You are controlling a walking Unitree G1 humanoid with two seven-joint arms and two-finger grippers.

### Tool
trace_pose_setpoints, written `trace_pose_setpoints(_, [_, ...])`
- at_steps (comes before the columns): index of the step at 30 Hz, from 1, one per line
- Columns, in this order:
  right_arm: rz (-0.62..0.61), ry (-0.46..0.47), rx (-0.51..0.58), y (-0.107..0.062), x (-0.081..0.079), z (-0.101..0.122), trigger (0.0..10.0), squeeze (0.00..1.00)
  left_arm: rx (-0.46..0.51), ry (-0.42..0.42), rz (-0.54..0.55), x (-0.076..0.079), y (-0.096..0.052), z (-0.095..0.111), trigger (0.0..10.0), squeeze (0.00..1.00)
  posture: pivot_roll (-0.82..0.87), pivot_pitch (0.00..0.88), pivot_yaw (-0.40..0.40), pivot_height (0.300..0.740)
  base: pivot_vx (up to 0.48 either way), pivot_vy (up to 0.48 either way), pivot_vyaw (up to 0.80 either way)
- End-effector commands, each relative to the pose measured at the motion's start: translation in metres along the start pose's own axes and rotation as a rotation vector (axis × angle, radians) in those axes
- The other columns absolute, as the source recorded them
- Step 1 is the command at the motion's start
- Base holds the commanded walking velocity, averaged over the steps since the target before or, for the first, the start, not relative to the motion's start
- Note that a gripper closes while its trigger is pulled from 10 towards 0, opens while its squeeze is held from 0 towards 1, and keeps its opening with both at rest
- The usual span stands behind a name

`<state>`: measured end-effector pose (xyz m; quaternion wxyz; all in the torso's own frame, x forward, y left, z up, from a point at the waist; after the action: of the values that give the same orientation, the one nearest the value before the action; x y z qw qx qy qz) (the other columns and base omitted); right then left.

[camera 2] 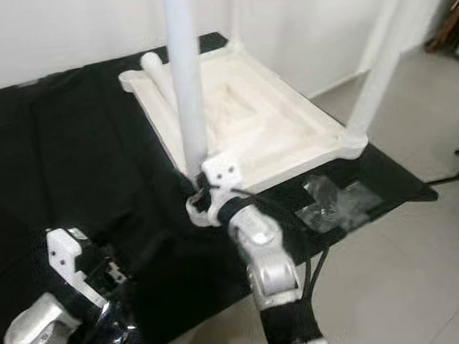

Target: Building children table

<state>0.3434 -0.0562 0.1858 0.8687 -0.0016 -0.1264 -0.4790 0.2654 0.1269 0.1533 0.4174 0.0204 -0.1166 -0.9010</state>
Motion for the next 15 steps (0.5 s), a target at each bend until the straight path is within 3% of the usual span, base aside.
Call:
trace_pose_setpoints(1, [0.021,0.044,-0.139,-0.007,-0.004,-0.034,0.0,0.0,-0.021,-0.004,-0.003,-0.001,-0.003,-0.005,10.0,0.0,-0.07,0.195,0.013,0.74,0.0,0.0,0.0])
trace_pose_setpoints(3, [0.021,0.044,-0.139,-0.007,-0.004,-0.034,0.0,0.0,-0.021,-0.004,-0.003,-0.001,-0.003,-0.005,10.0,0.0,-0.07,0.195,0.013,0.74,0.0,0.0,0.0])
trace_pose_setpoints(4, [0.002,0.081,-0.151,-0.008,0.001,-0.038,10.0,0.0,-0.032,0.003,0.0,0.001,-0.005,-0.007,10.0,0.0,-0.07,0.189,0.017,0.74,0.0,0.0,0.0])
trace_pose_setpoints(7, [0.009,0.107,-0.14,-0.009,0.003,-0.036,10.0,0.0,-0.044,0.017,0.015,0.003,-0.01,-0.009,10.0,0.0,-0.07,0.183,0.013,0.74,0.0,0.0,0.0])
trace_pose_setpoints(8, [0.047,0.123,-0.106,-0.009,0.003,-0.026,10.0,1.0,-0.044,0.038,0.056,-0.001,-0.016,-0.008,10.0,0.0,-0.06,0.171,0.009,0.74,0.0,0.0,0.0])
trace_pose_setpoints(12, [0.229,0.134,-0.02,-0.012,-0.007,-0.003,10.0,1.0,-0.04,0.088,0.144,-0.015,-0.023,-0.007,10.0,0.0,-0.05,0.148,0.001,0.74,0.0,0.0,0.0])
trace_pose_setpoints(15, [0.319,0.125,-0.015,-0.016,-0.012,0.001,10.0,0.95,-0.041,0.102,0.159,-0.017,-0.022,-0.009,10.0,0.0,-0.05,0.137,-0.001,0.74,0.0,0.0,0.0])
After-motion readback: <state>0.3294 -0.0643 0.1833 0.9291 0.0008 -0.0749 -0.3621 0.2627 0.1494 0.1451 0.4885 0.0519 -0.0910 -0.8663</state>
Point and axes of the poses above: a point about 5 cm out from each wrist's last joint towards the gripper, its own y axis pointing out of the wrist towards the gripper, its own z axis along the axis of the wrist's last joint, x = y × z, the point moved 3 cm from there along y, pointing out of the wrist towards the gripper, and after that the axes turned 3 degrees about -y, right-handed, at the moved point
